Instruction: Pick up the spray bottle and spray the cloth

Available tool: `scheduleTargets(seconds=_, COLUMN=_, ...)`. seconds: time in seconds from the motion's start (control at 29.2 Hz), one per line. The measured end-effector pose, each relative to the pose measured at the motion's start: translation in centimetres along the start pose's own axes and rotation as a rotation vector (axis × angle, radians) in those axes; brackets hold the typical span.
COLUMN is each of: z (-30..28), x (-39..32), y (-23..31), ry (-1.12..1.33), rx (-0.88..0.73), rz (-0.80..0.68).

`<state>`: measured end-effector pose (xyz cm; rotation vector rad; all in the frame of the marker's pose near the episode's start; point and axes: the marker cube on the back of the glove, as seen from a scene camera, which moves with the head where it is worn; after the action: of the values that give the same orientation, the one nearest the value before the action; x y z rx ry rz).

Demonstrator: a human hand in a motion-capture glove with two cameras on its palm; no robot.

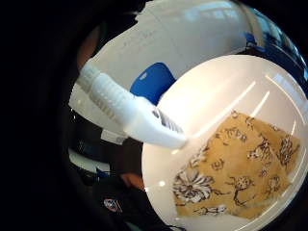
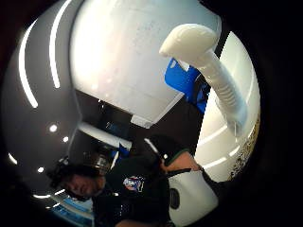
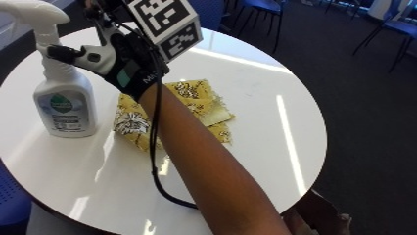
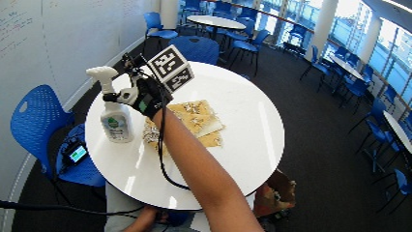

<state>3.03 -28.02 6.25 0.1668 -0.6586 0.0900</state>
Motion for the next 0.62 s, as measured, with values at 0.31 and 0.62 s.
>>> scheduleTargets(seconds=0.31, z=-2.1, x=-2.6, y=3.7, ry=0.164, rx=0.002, rz=-0.106)
scheduleTargets(seconds=0.62, z=-1.6, x=-5.2, y=9.1, ry=0.298, rx=-0.12, rz=-0.225)
